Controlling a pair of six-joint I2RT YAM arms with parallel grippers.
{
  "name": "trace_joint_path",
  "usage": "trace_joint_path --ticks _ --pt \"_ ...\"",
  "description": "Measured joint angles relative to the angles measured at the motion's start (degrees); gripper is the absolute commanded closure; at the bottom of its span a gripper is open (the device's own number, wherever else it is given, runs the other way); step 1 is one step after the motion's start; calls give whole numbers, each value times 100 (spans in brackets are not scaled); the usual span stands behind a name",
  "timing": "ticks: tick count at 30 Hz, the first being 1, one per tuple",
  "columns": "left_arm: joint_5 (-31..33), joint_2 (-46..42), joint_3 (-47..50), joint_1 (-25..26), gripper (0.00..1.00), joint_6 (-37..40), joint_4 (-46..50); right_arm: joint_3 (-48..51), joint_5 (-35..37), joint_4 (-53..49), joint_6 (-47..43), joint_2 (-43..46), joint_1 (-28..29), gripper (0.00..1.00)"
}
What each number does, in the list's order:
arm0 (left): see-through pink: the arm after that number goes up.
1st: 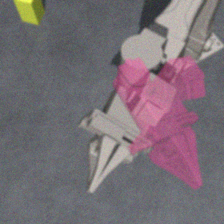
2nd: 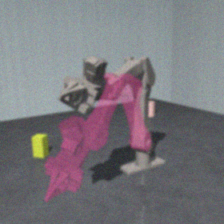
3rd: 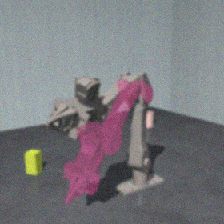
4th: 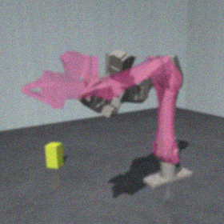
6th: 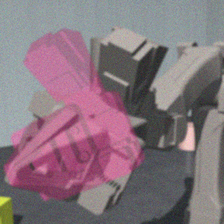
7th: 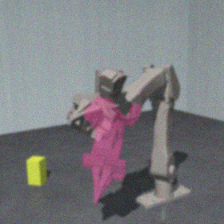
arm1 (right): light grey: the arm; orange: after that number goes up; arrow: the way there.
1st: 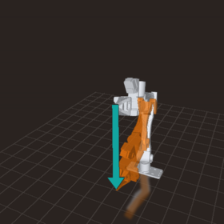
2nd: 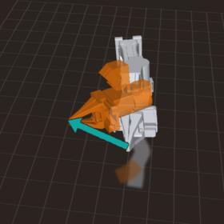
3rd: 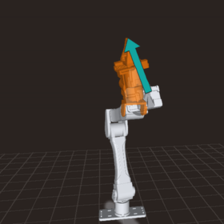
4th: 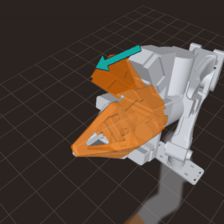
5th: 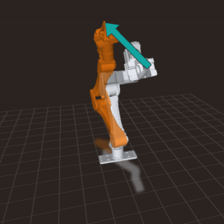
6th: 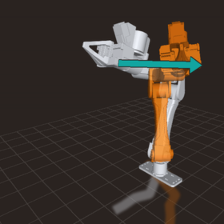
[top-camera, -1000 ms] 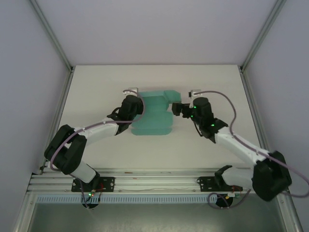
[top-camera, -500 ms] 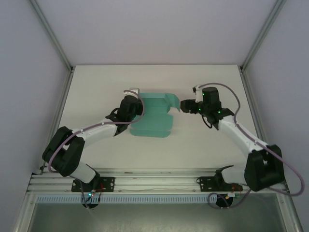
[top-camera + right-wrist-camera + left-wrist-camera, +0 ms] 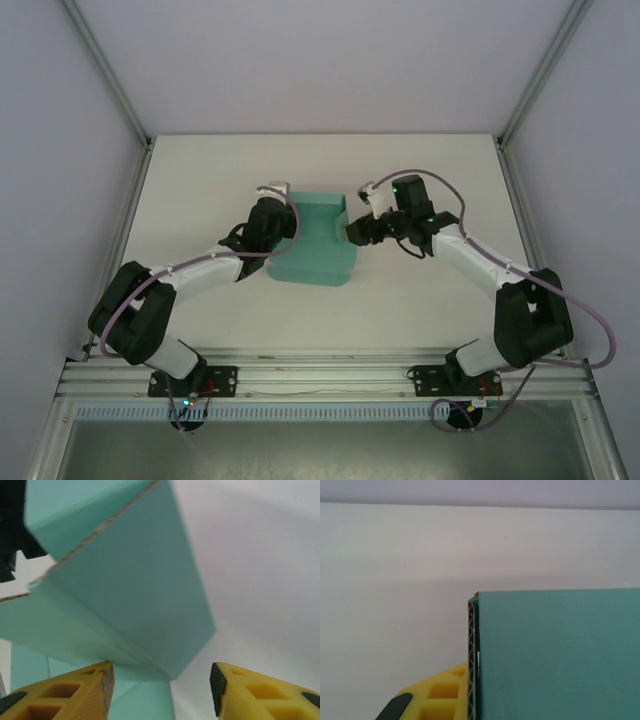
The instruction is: Assemble paper box
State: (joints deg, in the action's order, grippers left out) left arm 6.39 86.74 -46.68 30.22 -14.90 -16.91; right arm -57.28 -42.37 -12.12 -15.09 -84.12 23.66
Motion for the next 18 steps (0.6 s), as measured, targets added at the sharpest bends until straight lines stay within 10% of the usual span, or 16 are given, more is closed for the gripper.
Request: trace_joint_path --ticks 12,18 --pt "2 13 0 0 100 0 -15 -168 1473 905 553 -424 487 47" --pt "61 170 -22 0 100 0 76 -264 3390 1762 949 -1126 1078 86"
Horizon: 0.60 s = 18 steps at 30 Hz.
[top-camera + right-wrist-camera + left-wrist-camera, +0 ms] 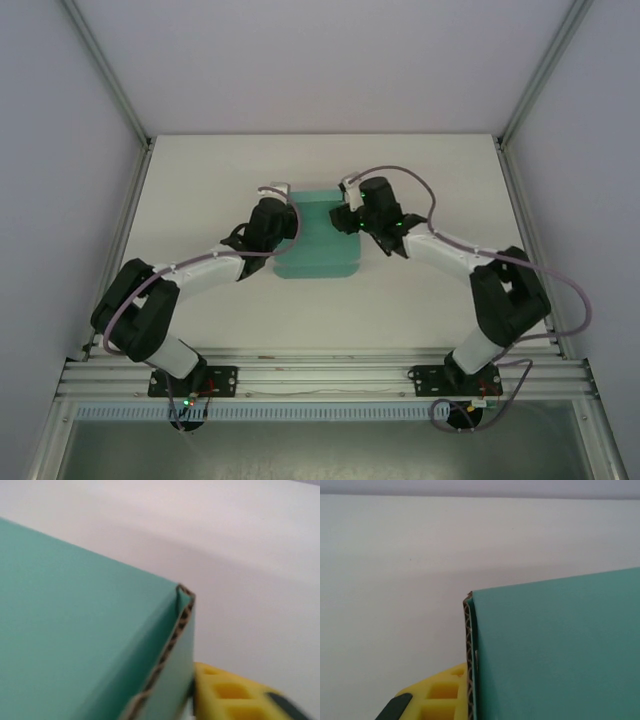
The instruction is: Assemble paper box
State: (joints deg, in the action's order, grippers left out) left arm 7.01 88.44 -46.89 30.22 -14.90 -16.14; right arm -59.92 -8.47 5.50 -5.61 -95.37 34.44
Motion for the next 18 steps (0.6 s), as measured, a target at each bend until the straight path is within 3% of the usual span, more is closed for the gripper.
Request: trace_joint_path --ticks 2,6,12,18 --pt "44 48 -4 17 100 -17 111 -173 614 39 109 -297 116 95" --pt "223 83 -111 52 100 -175 240 -474 1517 26 262 -562 330 100" --pt "404 83 -291 63 100 -439 225 -813 2765 -195 527 -643 632 100" --pt "424 107 -369 94 100 -518 315 -1137 3322 -380 807 -933 728 100"
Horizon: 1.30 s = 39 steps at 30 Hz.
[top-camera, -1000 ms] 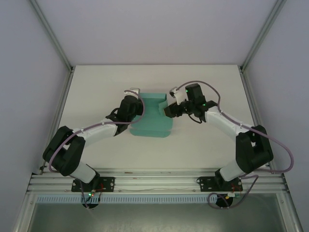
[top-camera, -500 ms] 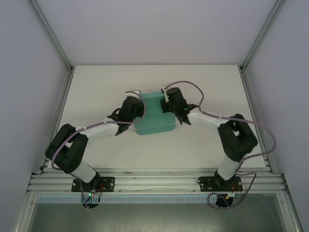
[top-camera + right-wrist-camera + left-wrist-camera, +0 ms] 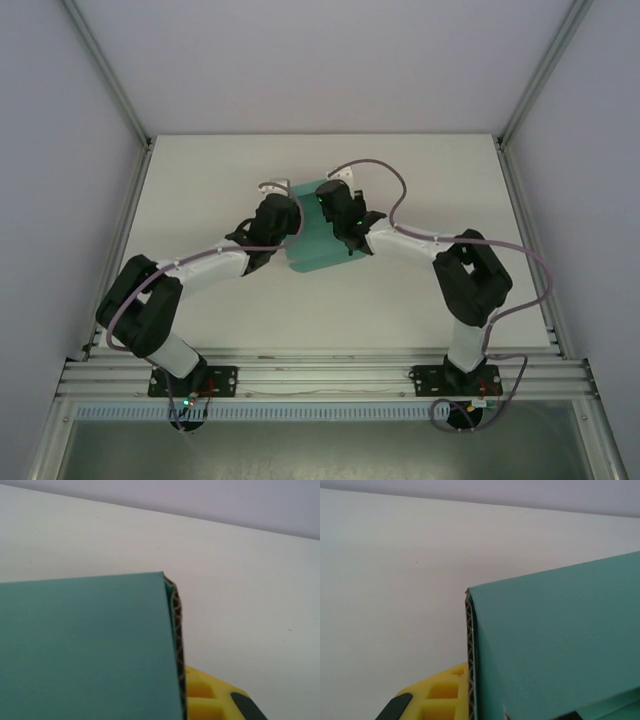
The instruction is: Assemble paper box
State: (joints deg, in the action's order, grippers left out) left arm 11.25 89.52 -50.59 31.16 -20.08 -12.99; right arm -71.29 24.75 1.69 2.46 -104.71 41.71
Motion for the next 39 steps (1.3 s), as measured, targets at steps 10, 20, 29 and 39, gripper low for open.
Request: trace_joint_path --ticks 10,20,29,39 --pt "168 186 -275 35 100 -203 35 -597 955 -730 820 -306 144 100" --pt "271 186 -295 35 100 -238 363 -79 579 -136 605 -188 90 49" --pt "247 184 -289 31 100 -127 422 833 -787 229 98 817 -229 19" --pt "4 122 -262 2 100 74 459 2048 -1902 647 26 2472 -229 0"
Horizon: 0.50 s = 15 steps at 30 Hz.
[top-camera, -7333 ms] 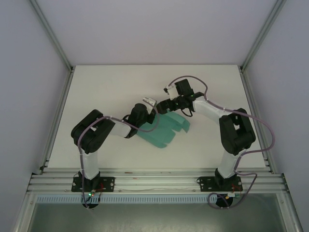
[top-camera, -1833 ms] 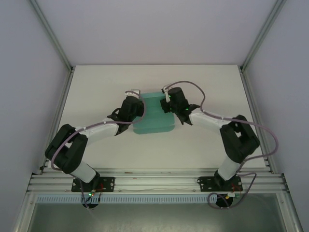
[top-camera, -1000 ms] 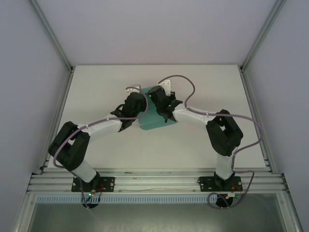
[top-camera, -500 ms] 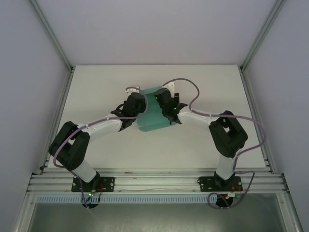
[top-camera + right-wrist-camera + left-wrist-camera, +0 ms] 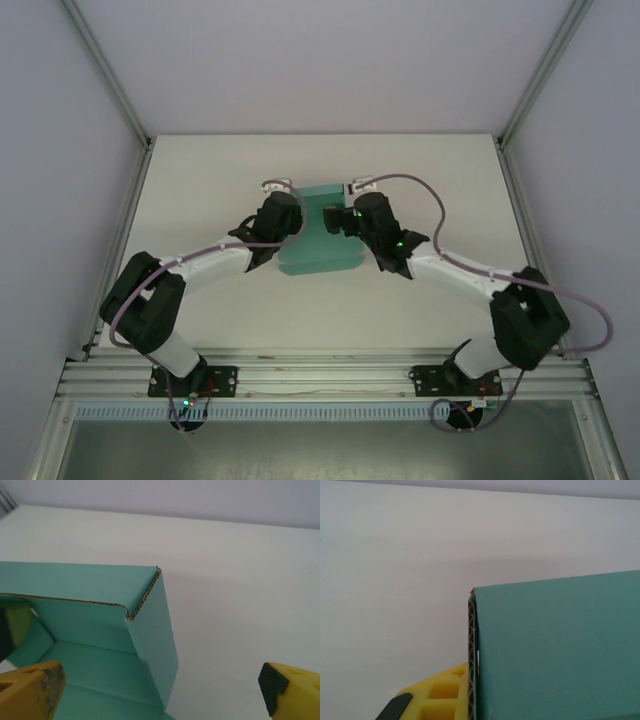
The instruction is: Assemble paper box
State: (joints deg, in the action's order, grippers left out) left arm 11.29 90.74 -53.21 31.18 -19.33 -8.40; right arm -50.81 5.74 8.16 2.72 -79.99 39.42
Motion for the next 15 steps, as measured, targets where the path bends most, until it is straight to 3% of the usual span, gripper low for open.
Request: trace_joint_path --ticks 2,5,10,15 --pt "-293 -44 0 -74 100 116 15 232 50 48 105 446 -17 0" --pt "-1272 -79 -79 -345 100 592 249 415 420 -72 404 1095 -70 0" --pt "-2514 107 -1016 -531 100 1716 1786 643 951 -693 1123 2245 -518 0" --pt "-2791 516 -2100 -284 100 2538 3480 999 986 -1338 1567 3027 -1014 0"
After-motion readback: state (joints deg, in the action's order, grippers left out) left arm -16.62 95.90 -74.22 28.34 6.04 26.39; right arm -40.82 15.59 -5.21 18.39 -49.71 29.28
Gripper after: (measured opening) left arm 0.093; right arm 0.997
